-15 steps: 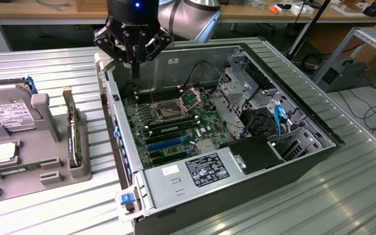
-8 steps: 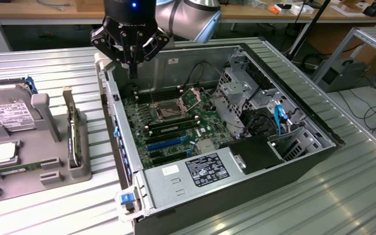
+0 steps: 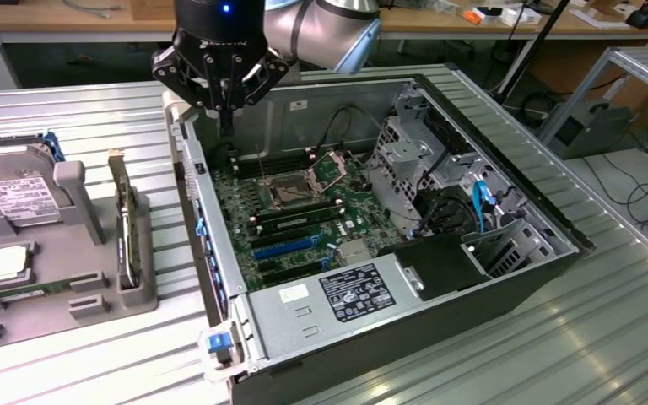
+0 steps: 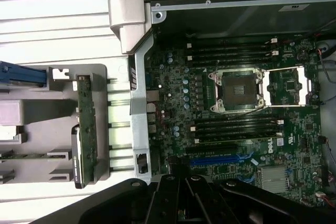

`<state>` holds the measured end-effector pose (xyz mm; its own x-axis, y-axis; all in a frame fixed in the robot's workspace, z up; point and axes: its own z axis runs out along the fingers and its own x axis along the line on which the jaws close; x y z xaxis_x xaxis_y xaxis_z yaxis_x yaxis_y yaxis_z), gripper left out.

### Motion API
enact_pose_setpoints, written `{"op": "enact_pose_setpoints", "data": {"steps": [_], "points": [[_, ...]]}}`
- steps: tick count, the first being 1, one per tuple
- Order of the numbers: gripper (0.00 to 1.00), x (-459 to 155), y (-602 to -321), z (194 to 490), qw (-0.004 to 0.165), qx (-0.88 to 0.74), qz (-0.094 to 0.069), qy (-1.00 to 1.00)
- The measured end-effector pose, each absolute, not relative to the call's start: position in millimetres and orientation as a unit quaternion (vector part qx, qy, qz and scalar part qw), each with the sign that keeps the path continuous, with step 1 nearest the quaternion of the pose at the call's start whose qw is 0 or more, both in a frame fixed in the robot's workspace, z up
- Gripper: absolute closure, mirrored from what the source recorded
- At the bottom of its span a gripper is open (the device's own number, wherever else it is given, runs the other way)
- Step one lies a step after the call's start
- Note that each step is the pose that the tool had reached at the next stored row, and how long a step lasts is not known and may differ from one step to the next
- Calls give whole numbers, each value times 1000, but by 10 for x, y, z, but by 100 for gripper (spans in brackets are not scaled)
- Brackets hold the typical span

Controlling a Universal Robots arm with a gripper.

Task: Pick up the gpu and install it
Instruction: 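Reach for the gpu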

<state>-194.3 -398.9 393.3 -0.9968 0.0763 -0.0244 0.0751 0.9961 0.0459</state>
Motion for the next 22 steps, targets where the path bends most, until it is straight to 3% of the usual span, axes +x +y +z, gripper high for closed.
{"op": "enact_pose_setpoints", "data": {"steps": [22], "points": [[89, -2049, -3989, 3932, 13, 38, 22, 999]]}}
